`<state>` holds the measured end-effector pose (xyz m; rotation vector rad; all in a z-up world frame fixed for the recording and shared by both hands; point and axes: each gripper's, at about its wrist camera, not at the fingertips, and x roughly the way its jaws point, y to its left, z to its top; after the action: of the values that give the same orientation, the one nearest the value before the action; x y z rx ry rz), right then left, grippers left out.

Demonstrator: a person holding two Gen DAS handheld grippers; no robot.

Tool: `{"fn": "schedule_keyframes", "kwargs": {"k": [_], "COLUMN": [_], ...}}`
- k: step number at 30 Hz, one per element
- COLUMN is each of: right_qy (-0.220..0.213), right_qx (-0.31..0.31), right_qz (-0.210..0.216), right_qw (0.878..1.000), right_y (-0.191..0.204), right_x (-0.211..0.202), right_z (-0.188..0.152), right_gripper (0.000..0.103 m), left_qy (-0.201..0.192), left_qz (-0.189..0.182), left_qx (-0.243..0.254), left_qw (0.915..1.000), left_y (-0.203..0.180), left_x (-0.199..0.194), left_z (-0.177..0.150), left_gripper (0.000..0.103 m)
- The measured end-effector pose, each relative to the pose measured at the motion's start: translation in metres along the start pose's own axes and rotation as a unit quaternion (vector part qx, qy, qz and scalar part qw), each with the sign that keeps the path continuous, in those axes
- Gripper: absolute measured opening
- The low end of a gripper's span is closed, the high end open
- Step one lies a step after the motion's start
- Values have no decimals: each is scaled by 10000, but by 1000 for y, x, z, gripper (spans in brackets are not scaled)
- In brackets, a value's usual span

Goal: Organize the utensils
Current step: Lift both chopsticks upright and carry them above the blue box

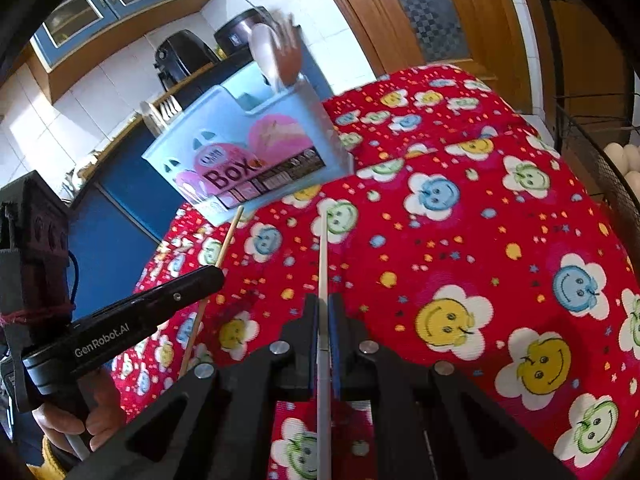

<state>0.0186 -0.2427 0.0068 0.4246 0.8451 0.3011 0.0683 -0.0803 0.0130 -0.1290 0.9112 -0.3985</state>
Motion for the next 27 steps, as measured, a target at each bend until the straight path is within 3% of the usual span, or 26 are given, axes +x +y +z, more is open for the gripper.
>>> {"fn": "schedule_keyframes", "kwargs": {"k": [12,27], "right_qy": [-803,-1563], "right_qx": [-353,-895], "right_qz": [205,-37], "right_qw": [9959,9836], "right_y": [30,67], "right_x": [-31,-55], "right_z": [25,85], "right_gripper": [7,7], "left_qy": [-927,-2099], "left_qz": [-302,-213], "left_qx": [-205,-164], "left_qw": [9950,9774], "left_y": [17,28], "left_x": [-59,-107], "left_z": [22,93], "left_gripper": [4,4]}}
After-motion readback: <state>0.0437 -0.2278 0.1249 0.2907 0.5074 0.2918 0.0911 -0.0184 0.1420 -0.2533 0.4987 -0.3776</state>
